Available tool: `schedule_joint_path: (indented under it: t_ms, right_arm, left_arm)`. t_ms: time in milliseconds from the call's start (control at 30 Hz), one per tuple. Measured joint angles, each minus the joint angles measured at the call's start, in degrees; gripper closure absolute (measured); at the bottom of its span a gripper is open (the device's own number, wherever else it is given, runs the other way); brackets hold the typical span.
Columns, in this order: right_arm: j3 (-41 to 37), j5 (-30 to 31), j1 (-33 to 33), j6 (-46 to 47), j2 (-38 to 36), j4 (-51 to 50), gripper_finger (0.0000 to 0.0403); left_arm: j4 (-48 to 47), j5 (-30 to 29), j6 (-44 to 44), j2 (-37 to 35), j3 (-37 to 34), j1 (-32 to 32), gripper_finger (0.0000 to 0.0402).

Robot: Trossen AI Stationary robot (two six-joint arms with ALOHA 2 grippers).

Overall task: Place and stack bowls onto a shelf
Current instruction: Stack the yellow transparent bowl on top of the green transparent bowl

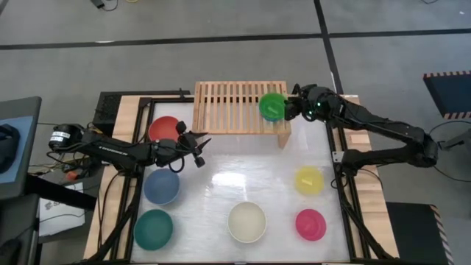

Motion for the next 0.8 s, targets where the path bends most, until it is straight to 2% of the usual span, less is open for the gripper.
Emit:
schedule_joint_path:
  t_ms: [100, 300, 433, 633, 800]
  right_arm:
    - [0.0, 3.2, 5.5, 2.2, -0.9, -3.2, 0.0217]
    - [0.0, 13.1, 25.4, 5.1, -2.4, -3.3, 0.0232]
    - [0.0, 18.5, 36.3, 9.6, -1.8, -6.8, 0.0235]
    - [0.0, 17.3, 46.9, 24.1, 3.4, -17.9, 0.0235]
    - [0.0, 8.7, 53.2, 36.1, 10.1, -26.4, 0.0235]
  left_arm:
    - [-1.5, -0.1, -0.8, -0.1, 0.0, 0.0, 0.0292]
    - [-4.5, -0.2, -2.6, 0.0, 0.0, 0.0, 0.0292]
    - [-5.0, -0.1, -2.7, 0.0, 0.0, 0.0, 0.0292]
    - [-4.9, -0.1, -4.0, 0.0, 0.0, 0.0, 0.0292]
    - [-2.1, 2.5, -2.8, 0.0, 0.0, 0.0, 0.0292]
